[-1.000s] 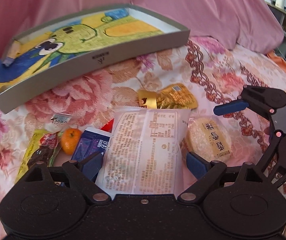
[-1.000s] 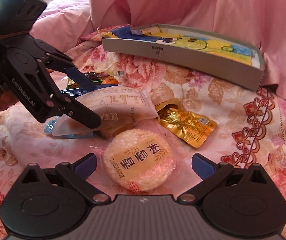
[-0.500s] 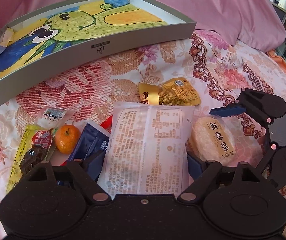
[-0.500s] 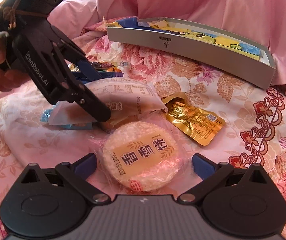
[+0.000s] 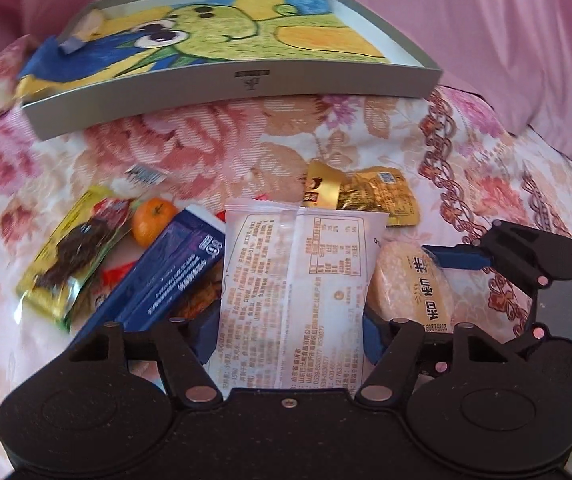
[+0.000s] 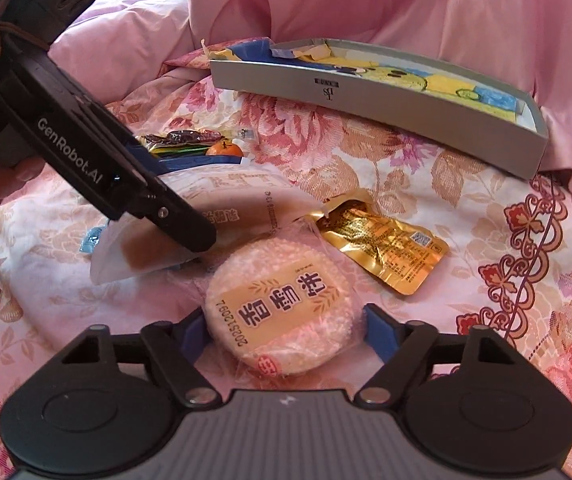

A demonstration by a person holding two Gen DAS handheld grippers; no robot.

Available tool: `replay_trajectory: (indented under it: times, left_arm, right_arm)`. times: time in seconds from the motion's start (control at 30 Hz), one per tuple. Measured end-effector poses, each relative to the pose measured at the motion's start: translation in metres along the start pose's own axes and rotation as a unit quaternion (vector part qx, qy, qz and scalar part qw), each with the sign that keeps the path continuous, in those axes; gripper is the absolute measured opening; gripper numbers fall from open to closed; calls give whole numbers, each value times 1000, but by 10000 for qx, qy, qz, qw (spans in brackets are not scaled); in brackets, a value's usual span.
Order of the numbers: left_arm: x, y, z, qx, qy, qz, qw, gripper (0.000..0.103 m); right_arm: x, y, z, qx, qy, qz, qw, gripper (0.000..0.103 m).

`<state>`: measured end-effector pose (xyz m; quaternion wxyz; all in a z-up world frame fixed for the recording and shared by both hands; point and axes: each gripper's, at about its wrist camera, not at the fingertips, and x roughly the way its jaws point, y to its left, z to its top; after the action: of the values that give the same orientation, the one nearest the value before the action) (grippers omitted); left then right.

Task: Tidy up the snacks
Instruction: 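Carry the bread bag and rice cake into the grey tray with both tools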

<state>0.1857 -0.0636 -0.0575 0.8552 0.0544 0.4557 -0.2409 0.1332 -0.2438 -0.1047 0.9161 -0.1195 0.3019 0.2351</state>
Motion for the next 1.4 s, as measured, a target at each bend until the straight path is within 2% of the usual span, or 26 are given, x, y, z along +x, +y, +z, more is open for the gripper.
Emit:
replay_trajectory:
  times: [0.23, 0.47, 0.63, 0.87, 1.07, 1.23, 1.4]
  left_arm:
    - [-12, -8, -17, -568, -335, 509, 9965, 68]
    - [-21, -6, -28, -1073, -608, 739, 9896, 67]
    - [-29, -8, -30, -1357, -778, 749, 9848, 67]
    - [-48, -16, -22, -1469, -1491, 790, 9747, 67]
    - [-54, -18, 11, -1567, -1978, 861, 9638, 67]
    - [-48, -14, 57, -1661, -2307, 921, 9543, 67]
    - [-32, -8, 106, -1730, -2531, 1005, 9465, 67]
  right_arm:
    - [-5, 4, 1, -141, -107, -165, 9997, 75]
    - [-11, 11, 4, -490, -390, -619, 9961, 75]
    - [-18, 14, 7, -673, -676, -1013, 9903, 75]
    - [-34, 0, 16, -322, -1179, -1380, 9829, 76]
    - [-39, -13, 29, -139, -1607, -1662, 9728, 76]
    - [-36, -34, 54, 118, -2101, -1816, 9606, 76]
    - [-25, -66, 82, 435, -2408, -1831, 9522, 76]
